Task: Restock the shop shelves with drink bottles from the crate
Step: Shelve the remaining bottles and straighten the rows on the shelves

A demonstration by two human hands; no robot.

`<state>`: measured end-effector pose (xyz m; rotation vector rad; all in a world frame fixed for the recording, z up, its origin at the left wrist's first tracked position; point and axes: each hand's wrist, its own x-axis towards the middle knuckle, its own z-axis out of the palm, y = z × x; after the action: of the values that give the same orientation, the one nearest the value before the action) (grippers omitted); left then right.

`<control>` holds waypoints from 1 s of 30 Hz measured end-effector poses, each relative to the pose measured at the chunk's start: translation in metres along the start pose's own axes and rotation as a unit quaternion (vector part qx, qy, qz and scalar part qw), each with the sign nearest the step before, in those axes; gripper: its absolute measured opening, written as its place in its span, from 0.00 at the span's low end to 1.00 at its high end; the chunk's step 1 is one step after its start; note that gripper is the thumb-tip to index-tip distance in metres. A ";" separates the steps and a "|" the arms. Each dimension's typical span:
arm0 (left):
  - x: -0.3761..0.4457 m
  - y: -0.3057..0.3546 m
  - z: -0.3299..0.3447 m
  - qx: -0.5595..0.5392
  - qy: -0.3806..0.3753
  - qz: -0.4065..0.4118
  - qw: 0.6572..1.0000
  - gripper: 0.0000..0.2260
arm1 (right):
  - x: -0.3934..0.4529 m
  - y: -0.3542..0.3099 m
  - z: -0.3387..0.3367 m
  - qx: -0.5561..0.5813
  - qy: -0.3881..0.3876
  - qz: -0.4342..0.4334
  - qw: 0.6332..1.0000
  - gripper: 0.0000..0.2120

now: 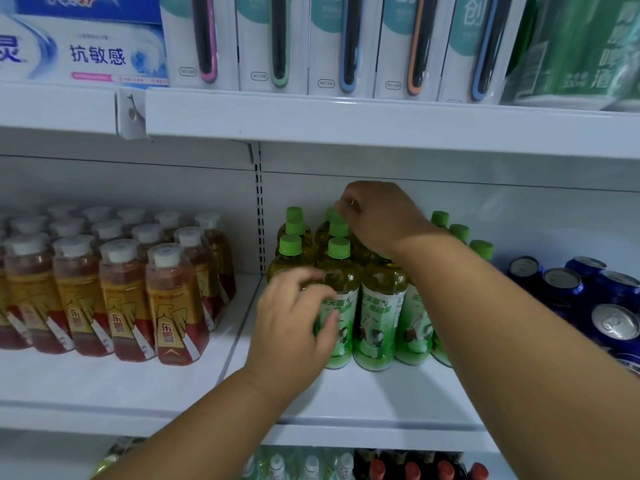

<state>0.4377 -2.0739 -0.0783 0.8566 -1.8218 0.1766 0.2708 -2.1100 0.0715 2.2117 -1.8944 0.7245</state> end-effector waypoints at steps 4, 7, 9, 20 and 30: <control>-0.004 -0.012 -0.004 -0.007 0.071 -0.192 0.979 0.22 | -0.026 -0.022 0.014 -0.095 -0.069 0.008 0.993 0.27; -0.001 -0.018 0.000 -0.033 -0.010 -0.287 0.957 0.35 | -0.036 -0.024 0.024 -0.146 -0.111 0.022 0.983 0.33; 0.002 -0.023 0.003 -0.059 -0.044 -0.301 0.951 0.37 | -0.037 -0.024 0.025 -0.146 -0.109 0.029 0.983 0.31; 0.000 -0.035 0.009 -0.081 -0.044 -0.275 0.957 0.34 | -0.025 -0.024 0.011 -0.112 -0.126 0.025 0.985 0.25; 0.090 -0.074 -0.010 -0.286 0.012 -0.371 0.883 0.09 | 0.020 0.020 0.002 -0.042 -0.048 0.042 0.997 0.07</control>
<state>0.4759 -2.1647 -0.0162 1.0330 -1.2840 -0.7989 0.2536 -2.1329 0.0749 2.1644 -2.0344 0.5480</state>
